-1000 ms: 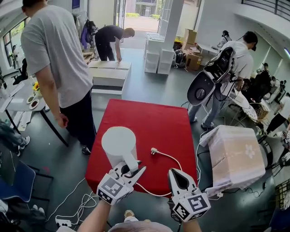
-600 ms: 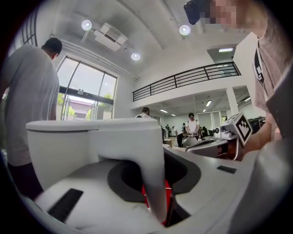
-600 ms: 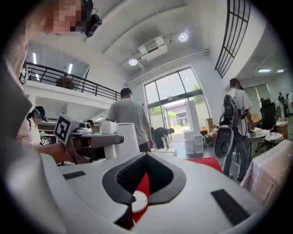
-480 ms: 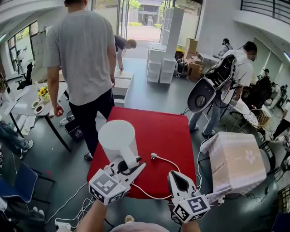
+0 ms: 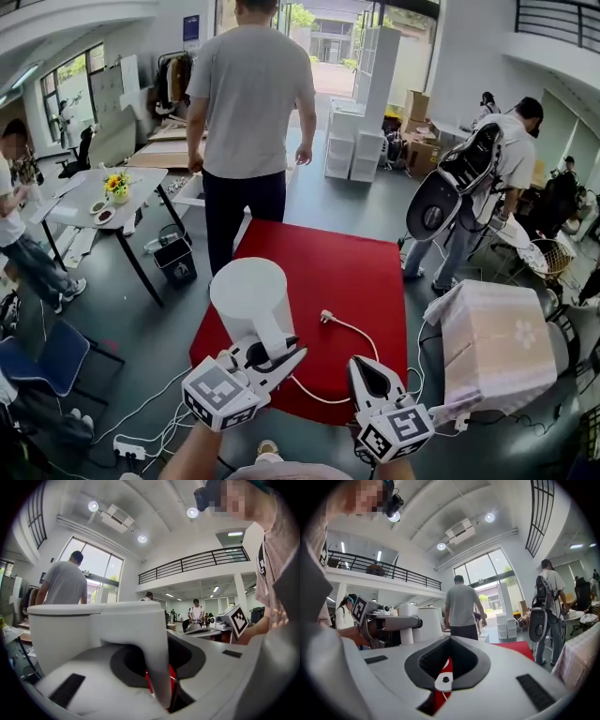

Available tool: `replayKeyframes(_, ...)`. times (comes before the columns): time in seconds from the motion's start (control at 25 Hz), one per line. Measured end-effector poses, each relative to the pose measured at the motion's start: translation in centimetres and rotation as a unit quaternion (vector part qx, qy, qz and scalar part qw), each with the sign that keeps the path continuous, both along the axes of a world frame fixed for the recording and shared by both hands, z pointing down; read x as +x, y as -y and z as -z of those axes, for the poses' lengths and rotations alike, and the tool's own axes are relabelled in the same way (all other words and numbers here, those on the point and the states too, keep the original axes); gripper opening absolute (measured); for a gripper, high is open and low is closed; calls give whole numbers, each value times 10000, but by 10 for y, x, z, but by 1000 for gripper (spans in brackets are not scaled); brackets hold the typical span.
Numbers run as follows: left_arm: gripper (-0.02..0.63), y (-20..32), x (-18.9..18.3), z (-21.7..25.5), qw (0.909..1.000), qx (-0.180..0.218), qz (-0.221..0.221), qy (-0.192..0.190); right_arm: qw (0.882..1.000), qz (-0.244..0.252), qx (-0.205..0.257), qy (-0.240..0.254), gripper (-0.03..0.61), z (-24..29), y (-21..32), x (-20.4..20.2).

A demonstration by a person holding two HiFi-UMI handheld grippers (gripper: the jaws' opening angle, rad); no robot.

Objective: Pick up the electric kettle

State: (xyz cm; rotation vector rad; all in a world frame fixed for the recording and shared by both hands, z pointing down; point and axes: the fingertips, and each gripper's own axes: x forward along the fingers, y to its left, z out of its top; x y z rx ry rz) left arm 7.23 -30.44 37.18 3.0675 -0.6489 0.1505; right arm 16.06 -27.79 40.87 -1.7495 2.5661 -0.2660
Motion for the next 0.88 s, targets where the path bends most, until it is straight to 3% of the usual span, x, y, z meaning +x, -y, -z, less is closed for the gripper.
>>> replayKeyframes(0.44,87,-76,-24,21,9980,-8,621,-87,9966,814,-40,100,5,1,-46,-25)
replayKeyframes(0.88,87,-123,-64,24,9956,-51,913,-192,9945,1041,14,121,5,4,-71,-58)
